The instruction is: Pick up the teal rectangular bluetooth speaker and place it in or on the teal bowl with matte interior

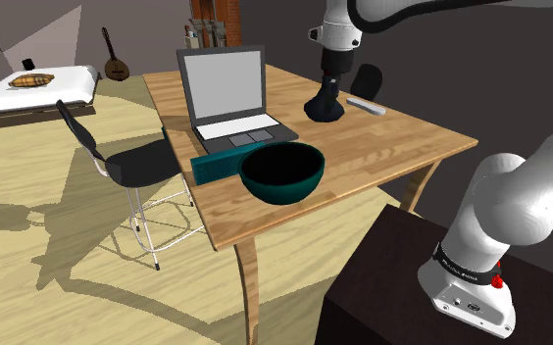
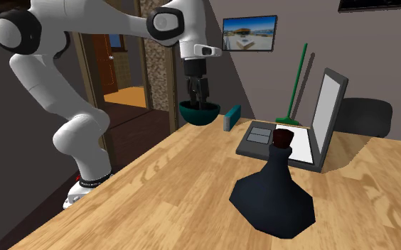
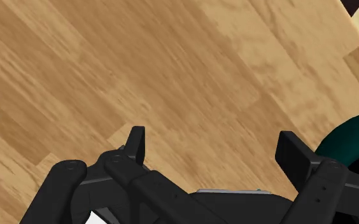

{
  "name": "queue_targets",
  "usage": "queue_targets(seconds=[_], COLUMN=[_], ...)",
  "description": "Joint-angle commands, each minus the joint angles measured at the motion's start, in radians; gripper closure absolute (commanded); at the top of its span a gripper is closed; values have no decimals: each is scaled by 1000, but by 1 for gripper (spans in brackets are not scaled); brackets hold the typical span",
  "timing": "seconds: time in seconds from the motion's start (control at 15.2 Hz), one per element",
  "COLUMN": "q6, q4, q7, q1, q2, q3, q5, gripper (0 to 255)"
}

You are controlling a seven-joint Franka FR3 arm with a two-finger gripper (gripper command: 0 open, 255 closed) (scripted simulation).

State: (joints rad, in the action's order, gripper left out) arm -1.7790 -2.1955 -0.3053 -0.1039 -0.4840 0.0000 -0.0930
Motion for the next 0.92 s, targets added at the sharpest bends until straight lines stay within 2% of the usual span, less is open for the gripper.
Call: queue_targets(seconds=[0.0, 0.86], q6=[-25, -119], q4=[49, 338], q7=[-56, -376], q1=[-23, -145], q2=[71, 455], q3=[-1, 53], q5=[9, 77], gripper=[0, 0])
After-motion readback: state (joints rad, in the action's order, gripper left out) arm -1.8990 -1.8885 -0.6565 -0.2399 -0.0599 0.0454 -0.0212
